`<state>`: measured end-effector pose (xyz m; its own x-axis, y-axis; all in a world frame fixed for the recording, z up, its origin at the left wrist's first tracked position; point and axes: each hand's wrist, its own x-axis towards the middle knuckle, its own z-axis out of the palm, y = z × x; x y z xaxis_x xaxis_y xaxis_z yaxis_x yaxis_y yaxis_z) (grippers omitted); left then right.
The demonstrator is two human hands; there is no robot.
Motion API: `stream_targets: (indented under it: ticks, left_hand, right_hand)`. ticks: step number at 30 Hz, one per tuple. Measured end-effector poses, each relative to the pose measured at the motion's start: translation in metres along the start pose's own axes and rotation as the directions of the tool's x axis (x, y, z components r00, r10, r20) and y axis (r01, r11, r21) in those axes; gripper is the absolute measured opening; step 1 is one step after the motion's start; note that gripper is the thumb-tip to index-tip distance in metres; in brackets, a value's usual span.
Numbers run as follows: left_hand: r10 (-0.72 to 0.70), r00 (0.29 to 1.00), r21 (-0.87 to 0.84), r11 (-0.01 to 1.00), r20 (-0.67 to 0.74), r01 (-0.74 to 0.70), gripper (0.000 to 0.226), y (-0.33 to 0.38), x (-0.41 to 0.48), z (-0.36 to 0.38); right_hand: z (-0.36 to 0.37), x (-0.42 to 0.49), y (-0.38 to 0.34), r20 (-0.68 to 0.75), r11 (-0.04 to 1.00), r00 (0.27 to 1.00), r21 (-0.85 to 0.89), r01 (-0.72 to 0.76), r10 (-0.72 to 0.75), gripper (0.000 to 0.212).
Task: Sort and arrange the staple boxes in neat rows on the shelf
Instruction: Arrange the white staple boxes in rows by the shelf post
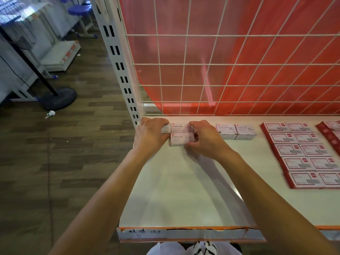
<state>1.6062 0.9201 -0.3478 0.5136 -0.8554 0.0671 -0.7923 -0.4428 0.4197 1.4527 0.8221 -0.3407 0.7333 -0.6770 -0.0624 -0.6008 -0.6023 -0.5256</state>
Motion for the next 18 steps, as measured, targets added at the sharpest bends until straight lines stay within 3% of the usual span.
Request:
stream_targets:
  ticks: [6,18]
  left_hand:
    - [0.018,0.989,0.147,0.988,0.148,-0.04,0.046,0.001,0.008,0.001]
    - [0.004,0.983,0.191,0.981,0.183,-0.04,0.047,0.005,0.01,0.0]
  right_hand:
    - [-0.002,0.003,0.001,0.082,1.0,0.996,-0.007,-0.026,0.026,0.063]
    - [0.002,0.009,0.0,0.067,0.999,0.997,-0.031,-0.025,0.027,0.034]
